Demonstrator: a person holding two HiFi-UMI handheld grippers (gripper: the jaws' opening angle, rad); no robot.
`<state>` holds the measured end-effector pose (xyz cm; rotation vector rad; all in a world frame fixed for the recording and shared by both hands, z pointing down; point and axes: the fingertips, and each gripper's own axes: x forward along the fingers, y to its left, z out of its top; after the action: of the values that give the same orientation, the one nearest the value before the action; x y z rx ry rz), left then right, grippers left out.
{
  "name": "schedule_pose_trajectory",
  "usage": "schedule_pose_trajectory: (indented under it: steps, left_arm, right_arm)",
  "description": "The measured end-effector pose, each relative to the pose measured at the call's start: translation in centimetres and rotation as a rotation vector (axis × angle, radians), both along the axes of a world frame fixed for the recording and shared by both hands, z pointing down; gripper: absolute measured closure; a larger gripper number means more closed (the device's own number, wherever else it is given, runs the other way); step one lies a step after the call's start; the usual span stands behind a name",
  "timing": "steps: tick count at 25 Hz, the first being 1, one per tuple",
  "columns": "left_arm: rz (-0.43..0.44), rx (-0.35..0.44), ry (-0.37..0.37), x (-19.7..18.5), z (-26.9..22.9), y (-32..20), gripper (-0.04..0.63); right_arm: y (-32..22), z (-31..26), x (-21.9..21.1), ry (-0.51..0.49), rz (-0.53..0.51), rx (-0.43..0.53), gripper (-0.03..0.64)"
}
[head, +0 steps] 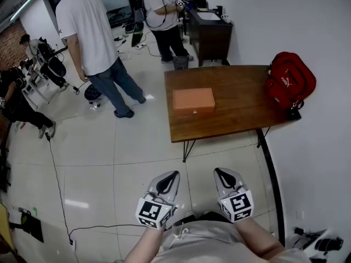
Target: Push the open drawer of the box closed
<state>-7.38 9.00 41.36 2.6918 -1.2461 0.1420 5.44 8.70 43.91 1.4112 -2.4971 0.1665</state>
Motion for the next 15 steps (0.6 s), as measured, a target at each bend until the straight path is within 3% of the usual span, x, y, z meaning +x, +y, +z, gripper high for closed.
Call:
schedule_pose_trajectory:
  steps: [15]
  left_arm:
    - [-0.013,0.046,0.003,0.9,-1.7,-0.2,0.589]
  right_arm:
    - [-0.1,-1.6,0.6,-0.018,-0.021,0.041,0.614]
